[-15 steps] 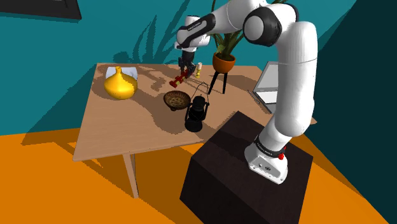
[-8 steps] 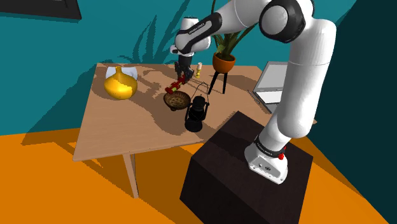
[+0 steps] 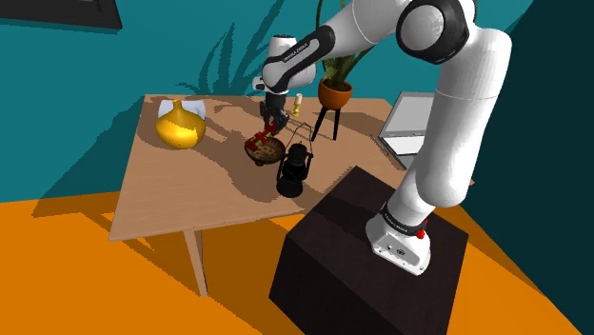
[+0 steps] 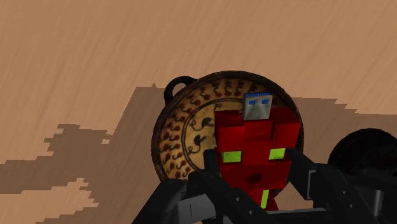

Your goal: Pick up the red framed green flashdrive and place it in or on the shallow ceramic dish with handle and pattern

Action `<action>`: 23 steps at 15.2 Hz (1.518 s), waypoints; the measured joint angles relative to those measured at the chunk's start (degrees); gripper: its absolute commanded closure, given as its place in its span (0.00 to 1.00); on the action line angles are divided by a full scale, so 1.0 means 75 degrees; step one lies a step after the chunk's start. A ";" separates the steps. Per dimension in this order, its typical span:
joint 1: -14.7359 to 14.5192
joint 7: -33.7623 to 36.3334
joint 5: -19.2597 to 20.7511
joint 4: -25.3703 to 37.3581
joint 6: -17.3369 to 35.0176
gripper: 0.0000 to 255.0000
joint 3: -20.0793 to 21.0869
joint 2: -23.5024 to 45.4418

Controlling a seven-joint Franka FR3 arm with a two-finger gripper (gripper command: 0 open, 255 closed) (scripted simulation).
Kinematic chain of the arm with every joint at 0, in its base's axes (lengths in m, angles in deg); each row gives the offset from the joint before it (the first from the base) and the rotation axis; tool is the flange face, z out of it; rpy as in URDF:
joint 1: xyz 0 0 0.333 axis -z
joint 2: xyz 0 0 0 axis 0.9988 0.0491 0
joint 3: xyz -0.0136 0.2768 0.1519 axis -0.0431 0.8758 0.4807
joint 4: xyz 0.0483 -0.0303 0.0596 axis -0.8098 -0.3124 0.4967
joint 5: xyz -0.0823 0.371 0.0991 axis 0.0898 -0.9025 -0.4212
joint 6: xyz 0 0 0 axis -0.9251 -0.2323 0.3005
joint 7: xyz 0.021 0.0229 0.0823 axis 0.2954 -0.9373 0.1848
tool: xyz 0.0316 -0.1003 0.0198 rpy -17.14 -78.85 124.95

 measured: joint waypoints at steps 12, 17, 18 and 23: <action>0.0134 -0.0258 -0.0363 -0.0070 0.0969 1.00 0.0187 0.0924; 0.0142 -0.0275 -0.0378 -0.0090 0.1018 1.00 0.0195 0.0953; 0.0142 -0.0275 -0.0378 -0.0090 0.1019 0.00 0.0195 0.0954; 0.0142 -0.0275 -0.0378 -0.0089 0.1020 0.00 0.0196 0.0954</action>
